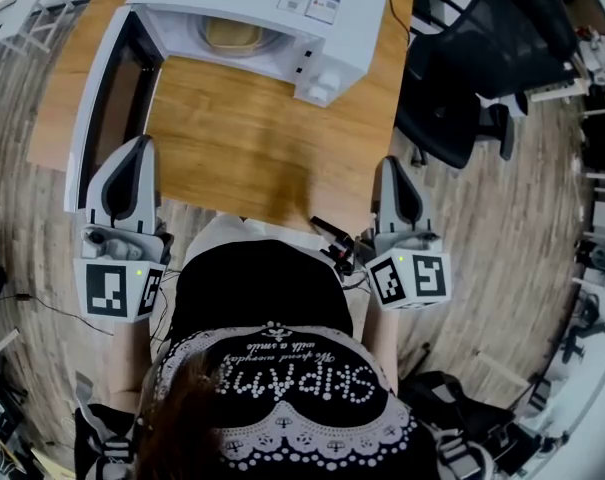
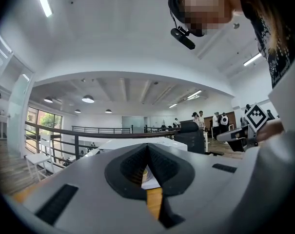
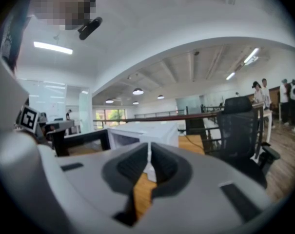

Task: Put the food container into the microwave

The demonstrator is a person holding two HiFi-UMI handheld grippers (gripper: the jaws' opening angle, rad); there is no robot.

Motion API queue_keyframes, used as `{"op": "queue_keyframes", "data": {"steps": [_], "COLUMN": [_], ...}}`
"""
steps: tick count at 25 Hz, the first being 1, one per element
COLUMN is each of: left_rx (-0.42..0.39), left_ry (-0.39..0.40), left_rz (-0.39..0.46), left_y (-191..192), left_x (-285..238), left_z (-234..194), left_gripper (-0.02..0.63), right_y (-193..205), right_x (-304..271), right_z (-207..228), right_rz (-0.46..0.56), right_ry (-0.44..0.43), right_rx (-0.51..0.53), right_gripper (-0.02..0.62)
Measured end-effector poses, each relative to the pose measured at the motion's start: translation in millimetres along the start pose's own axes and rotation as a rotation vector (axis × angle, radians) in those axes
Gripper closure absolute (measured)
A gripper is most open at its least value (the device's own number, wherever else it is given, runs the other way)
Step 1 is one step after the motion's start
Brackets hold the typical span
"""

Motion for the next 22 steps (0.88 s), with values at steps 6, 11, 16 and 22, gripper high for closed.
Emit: {"op": "queue_keyframes", "data": {"steps": [6,11,16,22], "left_rx": [-0.001,0.016,0.050,0.037], "left_ry": [-0.008,0.012,0.049,0.065], "left_rz": [-0.025,-0.039,-0.036,-0.025], "left_y": [11.2,19.2,29.3,30.3], "left_x": [6.2,8.1,6.4,3.5], "left_z": [10.7,22.7,38.3,44.7], "left_gripper": [0.577,0.577,0.577,0.577], "right_y": [8.8,17.1,22.9,28.2], "right_x": [6.7,13.9,17.0,17.4], "right_z": [-1.4,0.5,1.7,2.9], "right_rz": [-0.025,-0.054,-0.067,-0.074], "right_ry": [-0.023,-0.026,-0.024,-0.024], "right_rx": [0.024,0.023,0.015,0.010], "right_gripper": [0.555,0.555,0.555,0.555]}}
Point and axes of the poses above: the fingertips, and each gripper's own axes: x backward along the fingers, z to its right, y out of its underside, the point moved 2 cm from there along x, backward along the fingers, and after that the axes turned 15 degrees about y, right-handed, at the moved point
